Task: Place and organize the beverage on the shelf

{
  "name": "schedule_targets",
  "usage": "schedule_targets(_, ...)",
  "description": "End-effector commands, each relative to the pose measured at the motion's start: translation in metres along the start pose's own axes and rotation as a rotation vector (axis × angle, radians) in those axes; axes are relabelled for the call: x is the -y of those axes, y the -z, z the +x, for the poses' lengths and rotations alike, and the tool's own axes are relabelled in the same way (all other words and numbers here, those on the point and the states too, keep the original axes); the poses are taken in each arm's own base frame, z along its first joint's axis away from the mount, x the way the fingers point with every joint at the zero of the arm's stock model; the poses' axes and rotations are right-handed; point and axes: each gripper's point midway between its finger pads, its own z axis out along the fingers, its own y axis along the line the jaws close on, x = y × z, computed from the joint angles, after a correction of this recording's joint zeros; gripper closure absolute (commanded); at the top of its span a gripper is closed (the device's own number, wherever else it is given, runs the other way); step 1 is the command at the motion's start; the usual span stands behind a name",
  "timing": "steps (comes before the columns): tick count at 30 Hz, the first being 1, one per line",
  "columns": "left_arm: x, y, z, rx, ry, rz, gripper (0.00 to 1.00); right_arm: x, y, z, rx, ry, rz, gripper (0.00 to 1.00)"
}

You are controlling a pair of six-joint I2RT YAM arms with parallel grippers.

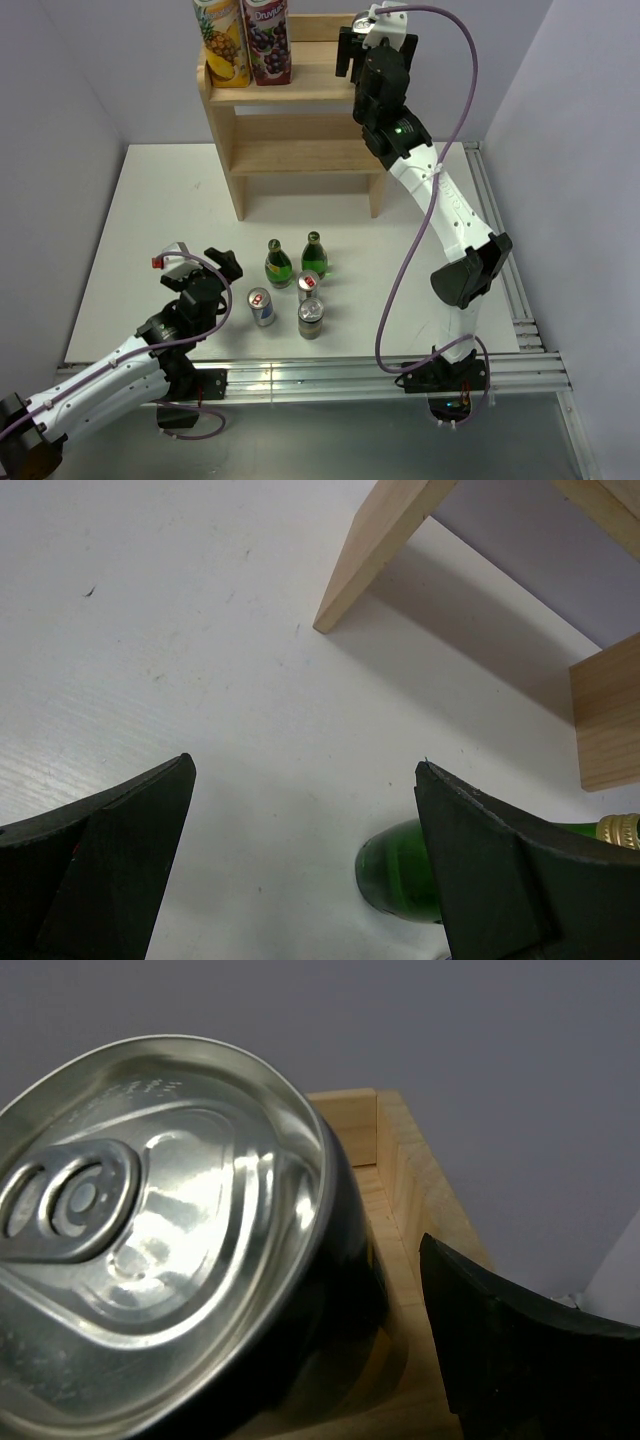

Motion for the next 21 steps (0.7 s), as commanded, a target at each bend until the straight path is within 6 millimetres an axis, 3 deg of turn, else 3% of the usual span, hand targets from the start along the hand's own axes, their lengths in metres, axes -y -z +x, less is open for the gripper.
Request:
schedule_targets(1, 0.003, 0.000, -0.005, 0.017, 0.037, 0.007, 0.01, 0.019, 0.007, -0.022, 0.039, -0.033, 0.051, 0.09)
schedule_targets(21, 0.003, 0.001, -0.004, 0.012, 0.035, 0.011, 0.01, 0.039, -0.006, -0.020, 0.059, -0.040, 0.161, 0.09)
